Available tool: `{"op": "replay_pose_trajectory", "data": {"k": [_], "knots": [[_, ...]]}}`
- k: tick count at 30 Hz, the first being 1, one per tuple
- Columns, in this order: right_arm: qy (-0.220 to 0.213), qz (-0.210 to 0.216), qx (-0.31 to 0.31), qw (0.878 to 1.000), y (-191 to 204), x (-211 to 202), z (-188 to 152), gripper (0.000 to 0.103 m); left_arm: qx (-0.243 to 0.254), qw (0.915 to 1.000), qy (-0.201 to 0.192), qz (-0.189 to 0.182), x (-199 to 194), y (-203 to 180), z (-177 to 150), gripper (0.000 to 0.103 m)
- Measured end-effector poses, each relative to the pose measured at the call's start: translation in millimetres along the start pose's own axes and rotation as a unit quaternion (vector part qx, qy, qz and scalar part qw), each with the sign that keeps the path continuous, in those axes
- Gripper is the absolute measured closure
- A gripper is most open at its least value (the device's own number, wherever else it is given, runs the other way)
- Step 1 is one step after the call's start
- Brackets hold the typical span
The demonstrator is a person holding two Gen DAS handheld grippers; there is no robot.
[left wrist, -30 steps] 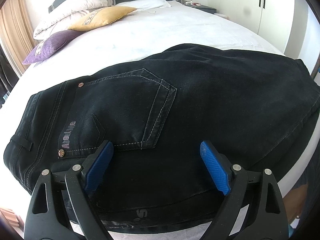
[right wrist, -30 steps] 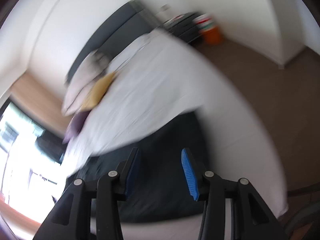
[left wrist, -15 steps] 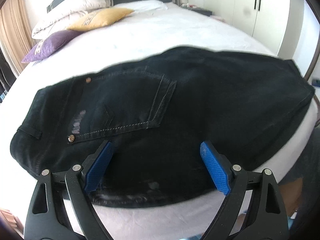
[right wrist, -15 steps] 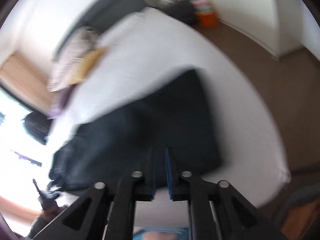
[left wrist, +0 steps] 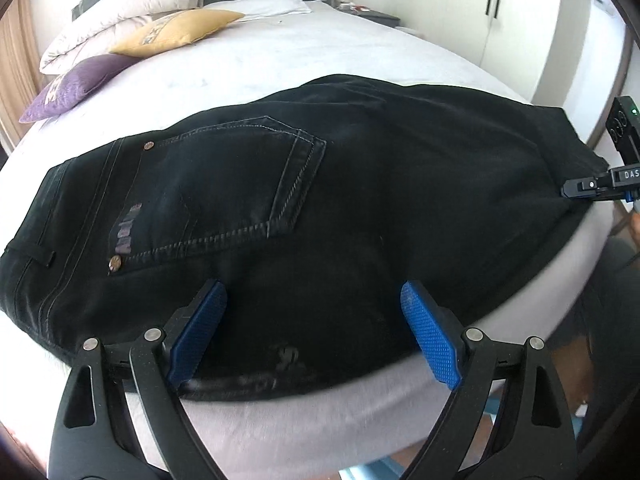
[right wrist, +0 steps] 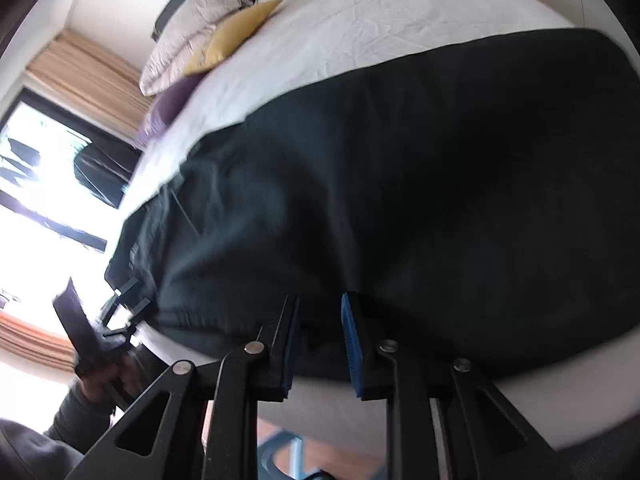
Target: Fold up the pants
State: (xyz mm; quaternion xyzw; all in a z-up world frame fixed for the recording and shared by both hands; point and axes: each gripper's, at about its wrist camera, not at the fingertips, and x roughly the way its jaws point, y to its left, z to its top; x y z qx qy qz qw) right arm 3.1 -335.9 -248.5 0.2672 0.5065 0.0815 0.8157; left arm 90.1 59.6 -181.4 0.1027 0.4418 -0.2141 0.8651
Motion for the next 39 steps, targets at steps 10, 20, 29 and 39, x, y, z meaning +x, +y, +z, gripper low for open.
{"op": "replay_pose_trajectory", "data": {"k": [10,20,29,39], "knots": [[-0.002,0.103,-0.077,0.992,123.6,14.9,54.5,0.056,-0.041,0.9962,-0.076,0.007,-22.3,40.5,72.7,0.014],[0.065,0.046,-0.133,0.988,117.0,65.4,-24.3,0.062,0.012,0.9986,-0.017,0.048,10.2,13.1,27.7,0.014],[0.047,0.074,-0.166,0.982,154.8,28.1,13.0,0.062,-0.059,0.9950,-0.077,0.022,-29.7,49.2,61.8,0.014],[0.043,0.209,-0.113,0.970,201.7,124.6,126.0,0.060,-0.152,0.9866,0.022,0.054,41.0,117.2,76.0,0.014]]}}
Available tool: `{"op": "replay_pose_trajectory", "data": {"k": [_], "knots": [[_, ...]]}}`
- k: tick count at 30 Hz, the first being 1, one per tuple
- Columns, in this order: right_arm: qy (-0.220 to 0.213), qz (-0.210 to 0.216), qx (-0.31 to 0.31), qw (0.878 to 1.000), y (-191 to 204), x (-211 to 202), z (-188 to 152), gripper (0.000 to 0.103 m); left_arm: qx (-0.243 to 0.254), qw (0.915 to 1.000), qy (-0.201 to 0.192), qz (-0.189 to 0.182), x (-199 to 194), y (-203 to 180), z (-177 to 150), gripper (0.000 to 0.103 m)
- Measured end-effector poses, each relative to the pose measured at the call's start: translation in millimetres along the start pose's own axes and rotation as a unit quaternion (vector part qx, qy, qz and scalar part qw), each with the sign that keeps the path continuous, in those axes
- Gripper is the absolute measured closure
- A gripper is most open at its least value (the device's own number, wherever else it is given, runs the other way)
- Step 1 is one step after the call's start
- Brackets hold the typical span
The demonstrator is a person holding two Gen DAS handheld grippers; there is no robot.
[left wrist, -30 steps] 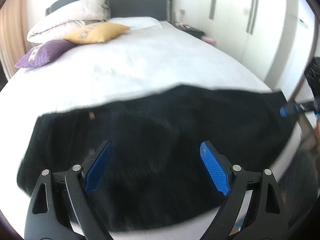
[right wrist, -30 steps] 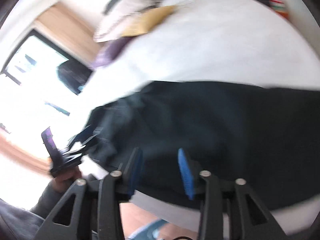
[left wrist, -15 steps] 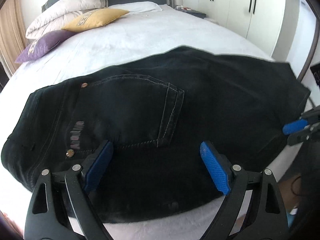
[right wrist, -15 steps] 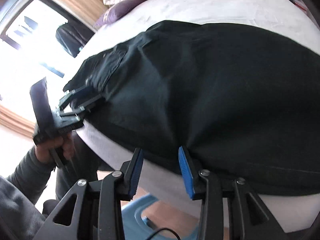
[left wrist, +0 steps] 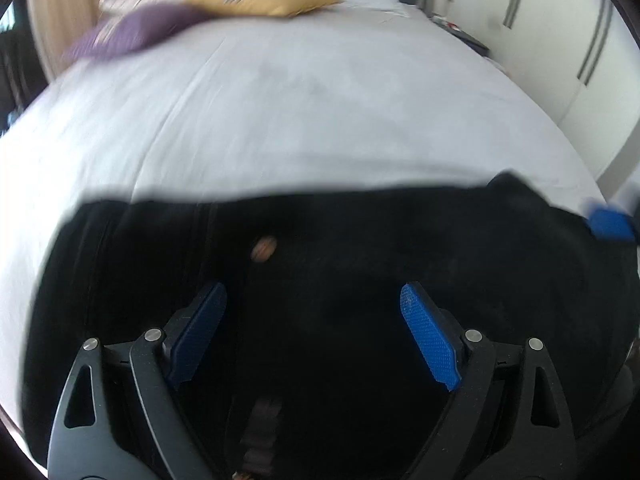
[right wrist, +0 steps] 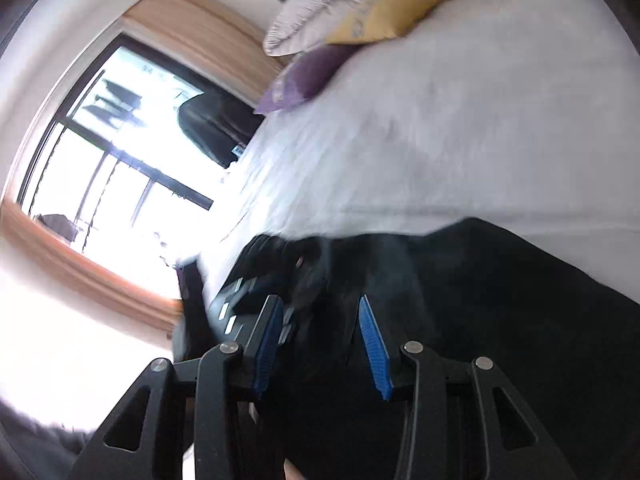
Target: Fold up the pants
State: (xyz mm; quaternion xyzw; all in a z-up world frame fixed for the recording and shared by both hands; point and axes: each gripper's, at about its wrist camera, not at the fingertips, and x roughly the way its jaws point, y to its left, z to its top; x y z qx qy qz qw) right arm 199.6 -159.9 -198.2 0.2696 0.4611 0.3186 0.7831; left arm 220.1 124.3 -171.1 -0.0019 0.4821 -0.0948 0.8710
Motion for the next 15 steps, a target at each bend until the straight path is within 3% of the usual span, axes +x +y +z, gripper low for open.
{"op": "replay_pose_trajectory", "data": {"k": [1,3,4,5,8,10,11,13,14,15], "knots": [[0.010,0.015,0.012,1.000,-13.0,12.1,5.8,0.060,-0.002,1.0000,-0.005,-0.003,-2.1,4.8,-5.8,0.014],[0.031,-0.028,0.030,0.999,-40.1,51.2,21.7,0.064,0.001,0.9999,-0.013,-0.002,-9.1,8.8,-17.7,0.014],[0.037,-0.048,0.041,0.997,-55.8,60.0,21.9,0.077,0.008,0.9999,-0.014,0.002,-10.5,8.8,-20.5,0.014],[0.026,-0.055,0.049,0.997,-69.9,59.6,23.4,0.103,0.013,0.9998,-0.016,0.002,-12.5,11.8,-24.8,0.014],[-0.062,-0.089,0.109,0.988,-105.3,23.4,29.4,0.103,0.012,0.9997,-0.022,-0.006,-12.7,11.7,-29.2,0.014],[-0.102,-0.113,0.135,0.979,-112.8,-4.6,25.4,0.094,0.018,0.9996,-0.022,0.002,-8.6,7.0,-29.9,0.014],[-0.109,-0.095,0.137,0.980,-108.4,-11.5,22.8,0.084,0.020,0.9995,-0.024,0.006,-7.6,5.5,-30.1,0.014],[-0.095,-0.028,0.116,0.988,-87.0,-5.5,17.5,0.059,0.024,0.9992,-0.029,0.010,-2.3,7.0,-27.8,0.014],[-0.077,-0.015,0.097,0.992,-73.8,4.8,14.4,0.042,0.024,0.9992,-0.031,0.010,-0.9,7.5,-26.6,0.014],[-0.061,-0.015,0.080,0.995,-63.1,15.9,10.8,0.036,0.025,0.9991,-0.033,0.010,-0.6,8.2,-27.5,0.014]]}}
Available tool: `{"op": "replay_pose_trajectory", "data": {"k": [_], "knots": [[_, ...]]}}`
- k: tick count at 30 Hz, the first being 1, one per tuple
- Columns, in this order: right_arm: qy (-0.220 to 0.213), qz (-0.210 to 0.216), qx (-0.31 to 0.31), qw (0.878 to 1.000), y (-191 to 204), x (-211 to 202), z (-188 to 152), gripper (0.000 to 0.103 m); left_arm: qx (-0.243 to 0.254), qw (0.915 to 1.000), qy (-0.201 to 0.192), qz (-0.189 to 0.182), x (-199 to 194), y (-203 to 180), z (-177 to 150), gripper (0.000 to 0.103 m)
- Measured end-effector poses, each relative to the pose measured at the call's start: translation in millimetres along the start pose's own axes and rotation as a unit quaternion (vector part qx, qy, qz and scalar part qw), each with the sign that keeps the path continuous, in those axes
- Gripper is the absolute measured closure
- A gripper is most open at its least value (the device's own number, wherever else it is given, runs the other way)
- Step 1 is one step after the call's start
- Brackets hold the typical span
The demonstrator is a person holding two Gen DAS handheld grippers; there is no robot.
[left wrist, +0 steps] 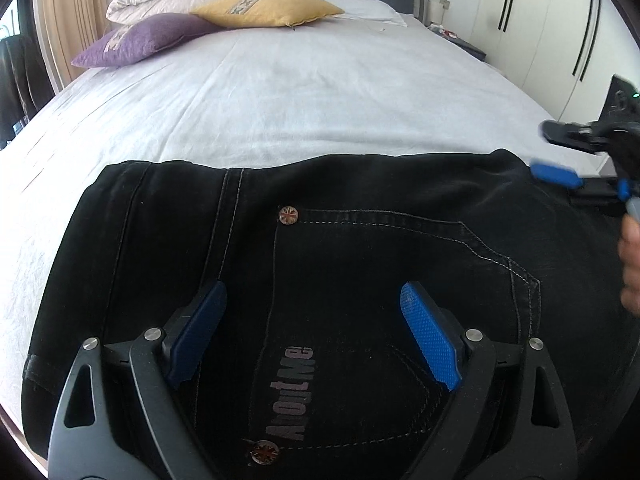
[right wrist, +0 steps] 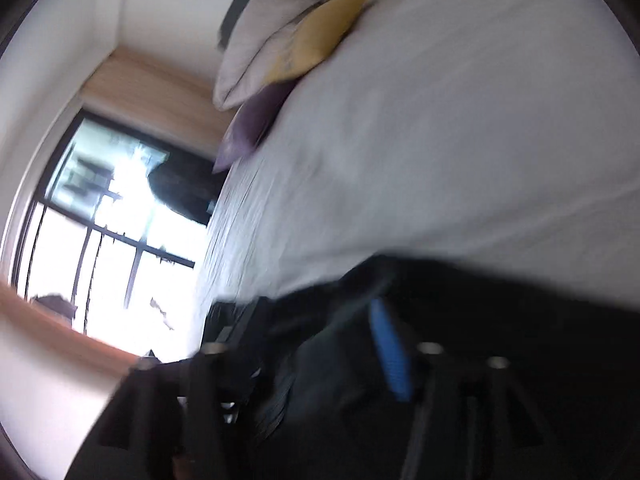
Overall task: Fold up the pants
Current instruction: 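Smooth the folded jeans with the right gripper and release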
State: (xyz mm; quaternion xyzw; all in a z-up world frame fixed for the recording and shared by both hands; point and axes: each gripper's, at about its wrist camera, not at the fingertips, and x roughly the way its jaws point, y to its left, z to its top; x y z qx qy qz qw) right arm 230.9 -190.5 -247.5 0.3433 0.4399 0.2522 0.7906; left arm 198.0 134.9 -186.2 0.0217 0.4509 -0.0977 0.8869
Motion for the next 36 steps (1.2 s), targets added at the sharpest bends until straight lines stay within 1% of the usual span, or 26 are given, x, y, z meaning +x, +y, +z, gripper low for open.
{"op": "replay_pose_trajectory", "data": {"k": [2,4,5,6,8,10,11,12,14,16,17,19,20,21,22,23,25,27,29,30,31,32,33,34,35,36], "knots": [[0.019,-0.025,-0.029,0.999,2.0,11.0,-15.9,0.036,0.000,1.0000,0.000,0.000,0.5,0.3,-0.1,0.014],[0.016,-0.023,-0.008,1.000,-23.7,1.8,-25.0,0.061,0.003,1.0000,0.000,0.004,3.7,-1.0,1.6,0.014],[0.008,-0.024,0.029,0.999,-44.8,-17.0,-25.3,0.083,0.004,1.0000,0.000,0.005,4.2,-1.2,2.1,0.014],[-0.006,-0.033,0.070,0.997,-66.9,-40.5,-26.6,0.092,0.005,1.0000,0.000,0.006,3.6,-1.3,2.0,0.014],[-0.060,-0.042,0.104,0.992,-100.5,-89.0,-27.1,0.092,0.006,1.0000,0.000,0.008,1.8,-1.6,0.8,0.014],[-0.116,-0.074,0.112,0.984,-132.4,-144.1,-35.6,0.092,0.007,0.9999,0.001,0.011,1.4,-2.3,0.6,0.014],[-0.143,-0.074,0.127,0.979,-151.3,-175.5,-42.4,0.097,0.007,0.9999,0.001,0.012,1.7,-2.7,1.2,0.014],[-0.165,-0.077,0.150,0.972,-168.6,-203.4,-50.0,0.103,0.008,0.9999,0.001,0.013,1.5,-3.0,1.1,0.014],[-0.216,-0.114,0.195,0.950,-205.1,-262.5,-59.1,0.103,0.007,0.9998,0.002,0.016,1.0,-3.9,1.2,0.013],[-0.267,-0.117,0.227,0.929,-228.3,-315.8,-74.2,0.103,0.007,0.9998,0.003,0.020,1.4,-5.0,2.1,0.013],[-0.292,-0.147,0.247,0.912,-235.3,-341.9,-85.5,0.102,0.007,0.9998,0.004,0.020,1.6,-4.9,2.5,0.013],[-0.340,-0.200,0.279,0.876,-241.2,-391.9,-110.5,0.079,0.006,0.9997,0.009,0.020,1.5,-4.8,4.5,0.013],[-0.364,-0.210,0.296,0.858,-240.7,-410.4,-122.2,0.049,0.006,0.9997,0.012,0.022,0.8,-5.2,5.8,0.013],[-0.382,-0.202,0.302,0.850,-237.4,-421.9,-130.4,0.037,0.005,0.9995,0.015,0.027,-0.7,-6.1,7.5,0.013],[-0.393,-0.176,0.291,0.854,-232.1,-430.6,-135.8,0.036,0.003,0.9992,0.018,0.035,-3.4,-7.9,9.4,0.013],[-0.388,-0.147,0.273,0.868,-223.4,-431.0,-135.6,0.036,0.000,0.9988,0.016,0.046,-7.8,-10.6,10.8,0.013],[-0.352,-0.094,0.227,0.903,-197.4,-412.7,-127.9,0.036,-0.001,0.9983,0.001,0.058,-19.9,-18.5,11.9,0.013],[-0.304,-0.044,0.172,0.936,-173.2,-379.2,-118.0,0.027,-0.004,0.9984,-0.017,0.054,-34.8,-30.7,12.3,0.013],[-0.255,-0.050,0.144,0.955,-165.3,-344.6,-107.9,0.027,0.003,0.9988,-0.031,0.038,-49.1,-53.6,11.9,0.013],[-0.234,-0.063,0.144,0.960,-171.8,-330.3,-104.2,0.027,0.010,0.9990,-0.032,0.031,-52.5,-64.1,11.0,0.013],[-0.222,-0.087,0.164,0.957,-186.1,-324.8,-103.8,0.031,0.019,0.9991,-0.029,0.025,-54.3,-75.3,9.6,0.013],[-0.230,-0.087,0.181,0.952,-196.1,-323.7,-103.5,0.054,0.028,0.9992,-0.024,0.017,-54.1,-86.1,7.5,0.013],[-0.243,-0.081,0.199,0.946,-210.6,-334.4,-107.8,0.082,0.035,0.9992,-0.018,0.007,-52.9,-95.8,4.4,0.013],[-0.251,-0.080,0.222,0.939,-224.2,-345.1,-112.2,0.095,0.040,0.9991,-0.009,0.001,-49.9,-104.5,0.1,0.013],[-0.254,-0.104,0.243,0.930,-235.7,-358.8,-116.1,0.103,0.045,0.9990,0.000,-0.001,-46.4,-110.7,-4.0,0.013],[-0.262,-0.129,0.249,0.923,-240.0,-376.1,-120.2,0.103,0.047,0.9988,0.009,-0.004,-42.4,-116.2,-8.3,0.013]]}}
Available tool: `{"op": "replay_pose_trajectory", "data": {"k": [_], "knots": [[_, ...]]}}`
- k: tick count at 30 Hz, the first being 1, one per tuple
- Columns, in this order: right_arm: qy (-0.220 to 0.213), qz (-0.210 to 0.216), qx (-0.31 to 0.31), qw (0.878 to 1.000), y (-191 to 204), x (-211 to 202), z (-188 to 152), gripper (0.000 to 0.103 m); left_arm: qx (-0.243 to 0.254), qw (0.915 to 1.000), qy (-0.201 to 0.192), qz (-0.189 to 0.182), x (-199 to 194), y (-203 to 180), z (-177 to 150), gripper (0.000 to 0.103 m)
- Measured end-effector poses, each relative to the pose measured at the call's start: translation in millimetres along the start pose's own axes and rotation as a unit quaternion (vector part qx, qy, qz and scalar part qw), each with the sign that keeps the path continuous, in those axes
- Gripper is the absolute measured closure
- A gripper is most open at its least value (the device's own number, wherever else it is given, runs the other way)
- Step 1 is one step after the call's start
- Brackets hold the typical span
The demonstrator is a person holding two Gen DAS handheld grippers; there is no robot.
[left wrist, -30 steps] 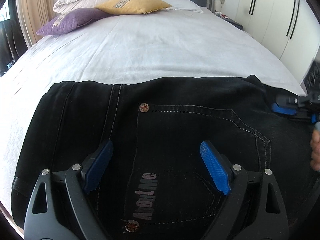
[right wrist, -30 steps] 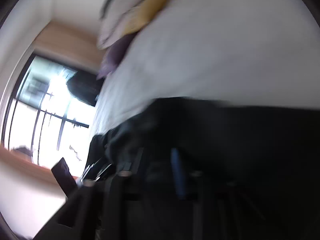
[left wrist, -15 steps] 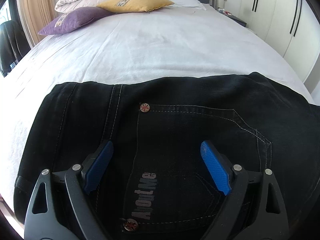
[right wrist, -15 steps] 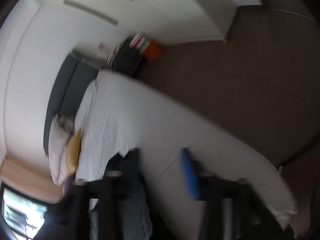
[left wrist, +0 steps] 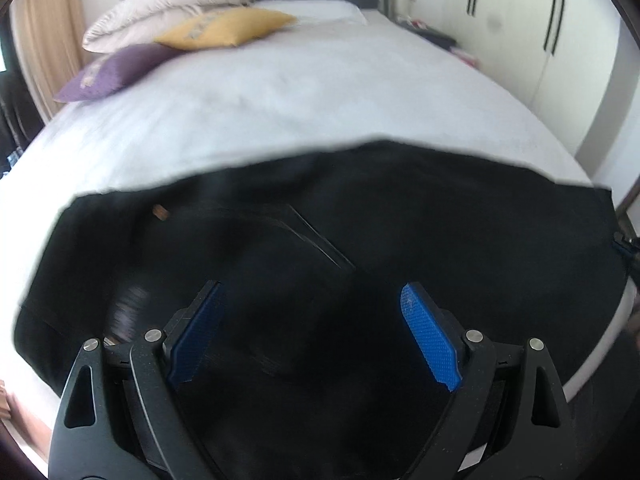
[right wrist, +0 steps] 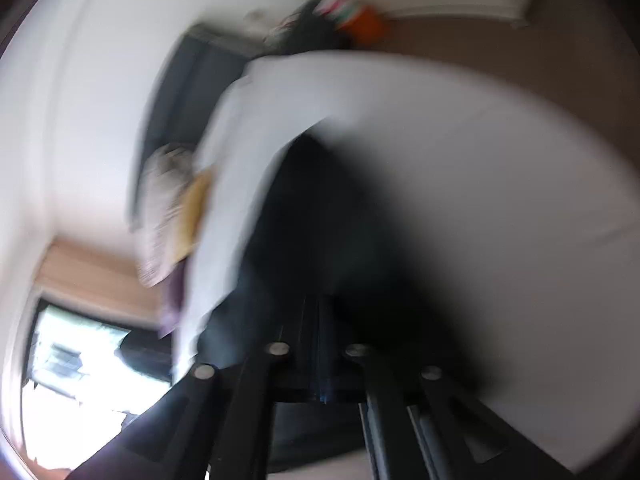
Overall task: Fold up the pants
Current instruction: 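Smooth the folded jeans with the right gripper and release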
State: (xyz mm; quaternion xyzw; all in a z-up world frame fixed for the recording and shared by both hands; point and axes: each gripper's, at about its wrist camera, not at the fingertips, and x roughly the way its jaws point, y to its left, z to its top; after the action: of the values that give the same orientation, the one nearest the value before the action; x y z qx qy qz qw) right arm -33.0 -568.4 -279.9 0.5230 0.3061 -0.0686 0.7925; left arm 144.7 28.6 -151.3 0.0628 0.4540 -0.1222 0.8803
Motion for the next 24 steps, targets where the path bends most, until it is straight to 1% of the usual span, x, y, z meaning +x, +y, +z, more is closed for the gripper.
{"op": "replay_pose_trajectory", "data": {"k": [1,2,3,4,5,7,8,9,10,11,13,14,16,18,20,22,24], "knots": [[-0.022,-0.019,-0.003,1.000,-3.8,-15.4,9.9,0.103,0.002,1.0000,0.006,-0.002,3.3,-5.8,-4.1,0.013],[-0.041,-0.032,-0.004,0.999,-6.0,-32.5,17.4,0.088,0.006,1.0000,0.007,-0.002,4.2,-10.5,-6.4,0.013],[-0.055,-0.046,-0.004,0.997,-5.6,-42.5,22.0,0.054,0.009,0.9999,0.006,-0.003,3.9,-15.6,-8.2,0.013],[-0.066,-0.043,-0.007,0.997,-2.6,-52.0,27.9,0.040,0.011,0.9999,0.005,-0.005,2.7,-20.7,-8.3,0.013],[-0.072,-0.033,-0.013,0.997,-0.9,-61.8,33.1,0.028,0.009,0.9999,0.004,-0.005,1.6,-22.9,-8.2,0.013],[-0.072,-0.025,-0.023,0.997,17.0,-62.1,34.1,0.026,0.003,1.0000,-0.001,-0.006,-2.9,-27.3,-7.6,0.013],[-0.063,-0.035,-0.015,0.997,22.6,-56.7,30.2,0.022,-0.002,0.9998,-0.001,-0.019,-3.8,-30.0,-8.0,0.013],[-0.055,-0.047,0.005,0.997,24.8,-50.9,27.3,0.020,-0.007,0.9996,0.000,-0.029,-5.5,-32.1,-8.1,0.013],[-0.047,-0.055,0.042,0.996,14.8,-66.4,19.6,0.020,-0.009,0.9994,-0.006,-0.033,-10.0,-35.4,-7.8,0.013],[-0.037,-0.047,0.089,0.994,-4.7,-82.1,9.4,0.020,-0.008,0.9992,-0.014,-0.038,-13.6,-39.4,-6.7,0.013],[-0.020,0.005,0.137,0.990,-11.9,-80.7,-20.7,0.020,-0.005,0.9984,-0.026,-0.050,-22.1,-46.3,-5.9,0.013],[-0.015,0.019,0.139,0.990,-14.2,-79.7,-34.5,0.020,-0.004,0.9978,-0.029,-0.059,-24.8,-50.0,-5.5,0.013],[-0.007,0.026,0.126,0.992,-8.5,-74.3,-48.2,0.020,0.002,0.9972,-0.032,-0.067,-28.4,-56.9,-4.2,0.013],[0.003,0.021,0.123,0.992,-9.3,-60.6,-50.2,0.020,0.007,0.9966,-0.037,-0.073,-32.7,-64.1,-3.2,0.013],[0.011,0.012,0.142,0.990,-8.0,-54.6,-64.8,0.020,0.007,0.9960,-0.042,-0.079,-37.4,-67.7,-2.8,0.013],[0.007,0.026,0.138,0.990,-7.4,-52.7,-65.5,0.020,0.006,0.9956,-0.044,-0.082,-42.8,-71.1,-4.5,0.013],[0.009,0.031,0.133,0.991,-11.1,-45.9,-65.8,0.020,0.004,0.9954,-0.041,-0.087,-46.3,-73.3,-8.6,0.013]]}}
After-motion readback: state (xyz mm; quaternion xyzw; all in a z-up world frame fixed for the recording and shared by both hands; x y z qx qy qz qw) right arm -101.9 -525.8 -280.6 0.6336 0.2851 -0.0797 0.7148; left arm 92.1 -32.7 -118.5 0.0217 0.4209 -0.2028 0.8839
